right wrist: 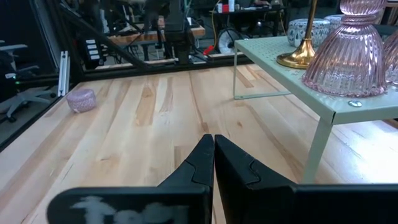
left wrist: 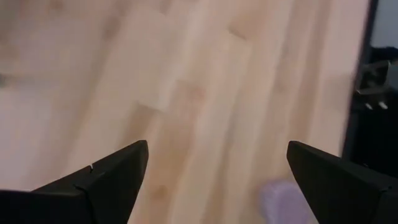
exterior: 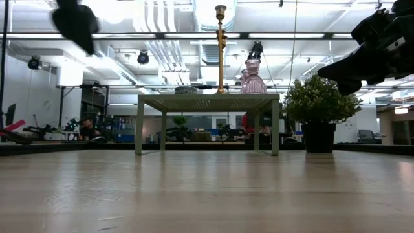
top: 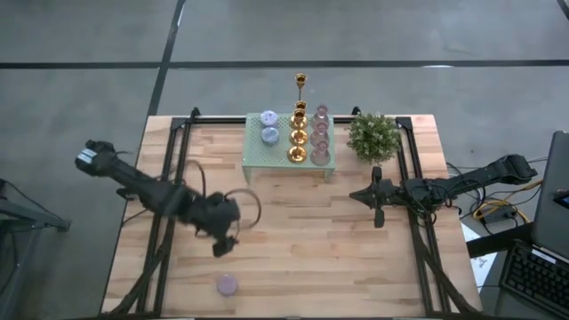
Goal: Pick & Place candle stick holders
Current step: Put the pink scented candle on the shelf aligned with the other scented candle
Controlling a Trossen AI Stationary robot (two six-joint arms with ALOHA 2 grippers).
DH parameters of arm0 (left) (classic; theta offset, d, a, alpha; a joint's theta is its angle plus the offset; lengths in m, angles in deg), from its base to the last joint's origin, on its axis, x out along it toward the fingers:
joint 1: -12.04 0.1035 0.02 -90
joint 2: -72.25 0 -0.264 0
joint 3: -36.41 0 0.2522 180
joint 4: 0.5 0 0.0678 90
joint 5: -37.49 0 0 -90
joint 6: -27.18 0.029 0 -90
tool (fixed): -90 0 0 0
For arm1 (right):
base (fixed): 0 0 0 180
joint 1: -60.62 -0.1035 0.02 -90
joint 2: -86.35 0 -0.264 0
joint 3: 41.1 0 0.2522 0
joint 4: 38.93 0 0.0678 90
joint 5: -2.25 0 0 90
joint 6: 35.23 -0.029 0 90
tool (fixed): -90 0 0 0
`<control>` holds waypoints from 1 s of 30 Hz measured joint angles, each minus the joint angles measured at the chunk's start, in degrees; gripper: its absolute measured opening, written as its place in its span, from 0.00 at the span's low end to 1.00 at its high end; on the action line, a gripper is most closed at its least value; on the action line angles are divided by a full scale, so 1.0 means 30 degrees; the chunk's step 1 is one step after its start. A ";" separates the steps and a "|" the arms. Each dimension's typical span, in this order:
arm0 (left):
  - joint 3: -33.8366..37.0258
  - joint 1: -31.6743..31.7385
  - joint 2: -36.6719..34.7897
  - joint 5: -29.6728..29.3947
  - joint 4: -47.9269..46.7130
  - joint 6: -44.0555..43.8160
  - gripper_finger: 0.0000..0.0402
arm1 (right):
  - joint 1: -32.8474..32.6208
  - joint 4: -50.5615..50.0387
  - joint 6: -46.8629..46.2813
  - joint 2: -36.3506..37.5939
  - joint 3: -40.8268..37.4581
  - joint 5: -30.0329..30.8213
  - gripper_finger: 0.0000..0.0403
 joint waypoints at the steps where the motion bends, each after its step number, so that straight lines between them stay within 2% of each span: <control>1: 0.0243 -0.0589 0.0081 0.0003 0.0312 -0.0681 0.96 | 0.0000 0.0004 0.0000 0.0004 0.0000 0.0005 0.02; 7: 0.2011 -0.3589 0.0627 0.0060 0.1984 -0.4593 0.96 | 0.0000 0.0007 0.0000 0.0007 0.0000 0.0004 0.02; 12: 0.3303 -0.4977 0.1110 0.0063 0.2858 -0.6891 0.96 | 0.0000 0.0005 0.0000 0.0007 0.0000 0.0004 0.02; 22: 0.3877 -0.6429 0.3305 0.0129 0.7034 -0.7764 0.96 | 0.0000 0.0000 0.0000 0.0000 0.0000 0.0001 0.02; 30: 0.2688 -0.7163 0.6061 0.0862 0.7699 -0.8438 0.96 | 0.0007 0.0000 0.0000 0.0007 0.0000 0.0005 0.02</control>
